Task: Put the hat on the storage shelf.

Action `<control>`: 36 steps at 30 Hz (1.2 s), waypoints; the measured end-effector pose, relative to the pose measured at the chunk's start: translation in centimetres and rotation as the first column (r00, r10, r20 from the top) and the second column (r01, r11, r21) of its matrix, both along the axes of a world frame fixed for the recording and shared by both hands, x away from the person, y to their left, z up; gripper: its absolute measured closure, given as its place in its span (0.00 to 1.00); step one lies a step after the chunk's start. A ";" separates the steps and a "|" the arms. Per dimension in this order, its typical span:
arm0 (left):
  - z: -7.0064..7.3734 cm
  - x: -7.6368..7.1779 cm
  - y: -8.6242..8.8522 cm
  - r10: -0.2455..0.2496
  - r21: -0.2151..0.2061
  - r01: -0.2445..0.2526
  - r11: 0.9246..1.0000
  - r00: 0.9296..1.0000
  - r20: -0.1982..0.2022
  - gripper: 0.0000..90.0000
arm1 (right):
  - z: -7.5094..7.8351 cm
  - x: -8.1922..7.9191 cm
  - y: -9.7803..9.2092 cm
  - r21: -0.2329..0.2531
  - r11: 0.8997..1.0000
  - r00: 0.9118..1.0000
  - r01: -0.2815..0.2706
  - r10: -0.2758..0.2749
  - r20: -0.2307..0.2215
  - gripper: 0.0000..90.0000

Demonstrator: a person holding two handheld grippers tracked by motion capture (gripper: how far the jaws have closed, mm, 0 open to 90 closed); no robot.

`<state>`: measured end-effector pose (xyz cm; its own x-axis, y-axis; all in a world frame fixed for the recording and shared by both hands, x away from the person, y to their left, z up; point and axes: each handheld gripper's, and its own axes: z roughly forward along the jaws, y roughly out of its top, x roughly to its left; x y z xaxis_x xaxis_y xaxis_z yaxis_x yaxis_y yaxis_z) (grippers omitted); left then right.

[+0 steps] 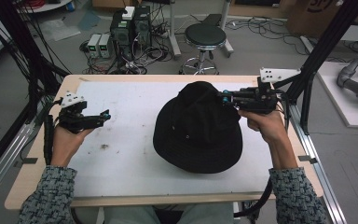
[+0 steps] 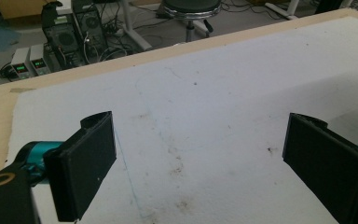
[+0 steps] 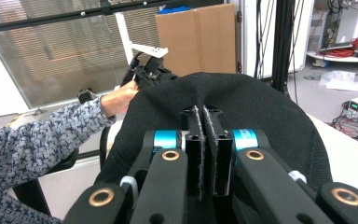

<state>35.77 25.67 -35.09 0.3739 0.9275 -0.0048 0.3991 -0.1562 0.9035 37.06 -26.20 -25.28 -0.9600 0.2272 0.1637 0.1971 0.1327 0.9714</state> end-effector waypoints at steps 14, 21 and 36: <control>0.0 0.0 0.0 -0.004 0.001 0.004 1.000 1.000 0.000 0.11 | -0.2 0.1 -0.3 -0.017 1.000 1.000 0.025 -0.025 -0.001 0.86; 0.0 0.0 0.0 -0.003 -0.002 0.003 1.000 1.000 0.001 0.11 | 0.0 0.1 -0.5 -0.011 0.998 0.997 0.066 -0.066 0.026 0.80; -0.1 0.3 -0.1 -0.003 -0.006 0.003 1.000 1.000 -0.001 0.11 | -0.4 0.5 -2.1 -0.016 0.953 0.951 0.303 -0.302 0.068 0.69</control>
<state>36.03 25.55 -35.18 0.3764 0.9264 -0.0111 0.3995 -0.1516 0.9041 37.52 -28.35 -25.68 -0.8539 0.5118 0.0949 0.1699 0.1017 0.9802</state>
